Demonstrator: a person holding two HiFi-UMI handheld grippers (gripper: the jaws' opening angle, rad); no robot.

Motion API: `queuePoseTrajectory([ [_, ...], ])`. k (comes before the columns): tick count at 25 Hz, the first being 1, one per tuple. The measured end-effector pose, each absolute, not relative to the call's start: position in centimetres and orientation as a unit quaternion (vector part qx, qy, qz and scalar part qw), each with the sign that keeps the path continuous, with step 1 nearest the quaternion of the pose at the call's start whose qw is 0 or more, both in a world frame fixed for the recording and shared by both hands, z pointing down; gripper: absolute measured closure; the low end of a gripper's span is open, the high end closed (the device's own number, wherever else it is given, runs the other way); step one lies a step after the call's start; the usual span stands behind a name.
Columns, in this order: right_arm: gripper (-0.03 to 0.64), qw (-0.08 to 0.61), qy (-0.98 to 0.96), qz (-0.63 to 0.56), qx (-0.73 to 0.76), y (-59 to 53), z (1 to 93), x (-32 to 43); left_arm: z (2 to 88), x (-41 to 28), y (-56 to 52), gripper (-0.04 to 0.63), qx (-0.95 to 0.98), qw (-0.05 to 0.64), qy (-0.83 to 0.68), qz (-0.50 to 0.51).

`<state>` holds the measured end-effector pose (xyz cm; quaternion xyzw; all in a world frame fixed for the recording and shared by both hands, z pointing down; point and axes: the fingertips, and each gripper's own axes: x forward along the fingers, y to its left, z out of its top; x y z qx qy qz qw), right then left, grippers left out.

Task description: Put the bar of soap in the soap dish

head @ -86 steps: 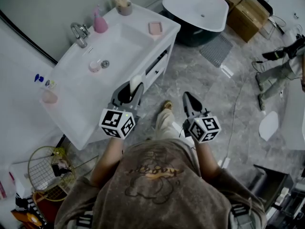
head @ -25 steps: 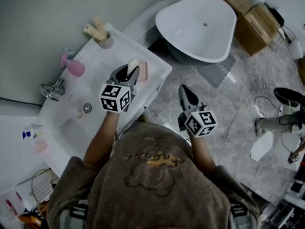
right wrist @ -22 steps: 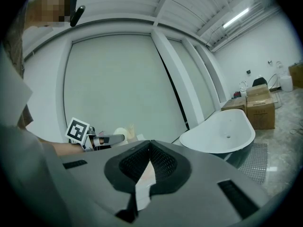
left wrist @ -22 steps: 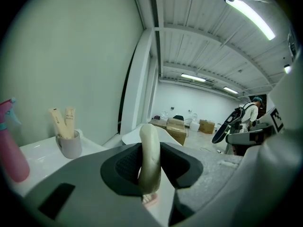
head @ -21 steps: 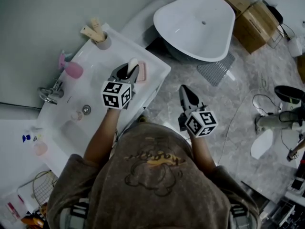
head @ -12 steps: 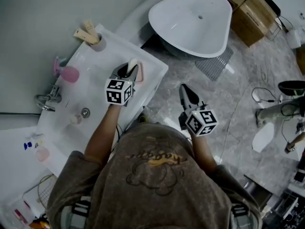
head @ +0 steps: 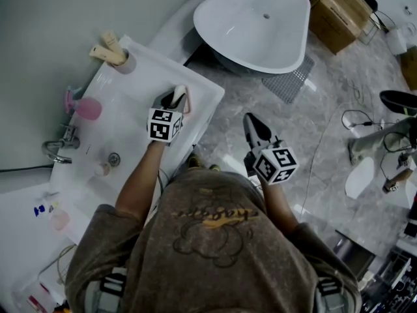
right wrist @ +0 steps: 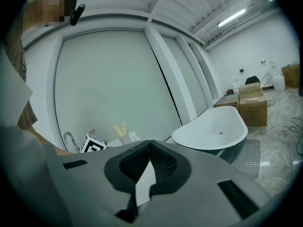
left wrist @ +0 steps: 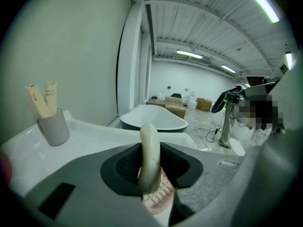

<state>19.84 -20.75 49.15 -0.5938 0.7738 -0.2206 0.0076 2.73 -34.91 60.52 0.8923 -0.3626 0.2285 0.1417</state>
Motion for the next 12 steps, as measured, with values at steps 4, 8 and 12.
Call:
queuePoseTrajectory([
  [4,0.618,0.007,0.770,-0.224,-0.597,-21.1,49.4,20.1,62.3,3.0,-34.9,0.486,0.891,0.143,-0.351,0.251],
  [8,0.618,0.005,0.768,-0.226,-0.599,-21.4,49.5,20.3,63.6,3.1,-34.8,0.485,0.888,0.144,-0.346,0.268],
  [12,0.618,0.004,0.769,-0.226,-0.599,-21.7,49.5,20.4,63.8,3.2,-34.6,0.485,0.887,0.135,-0.342,0.280],
])
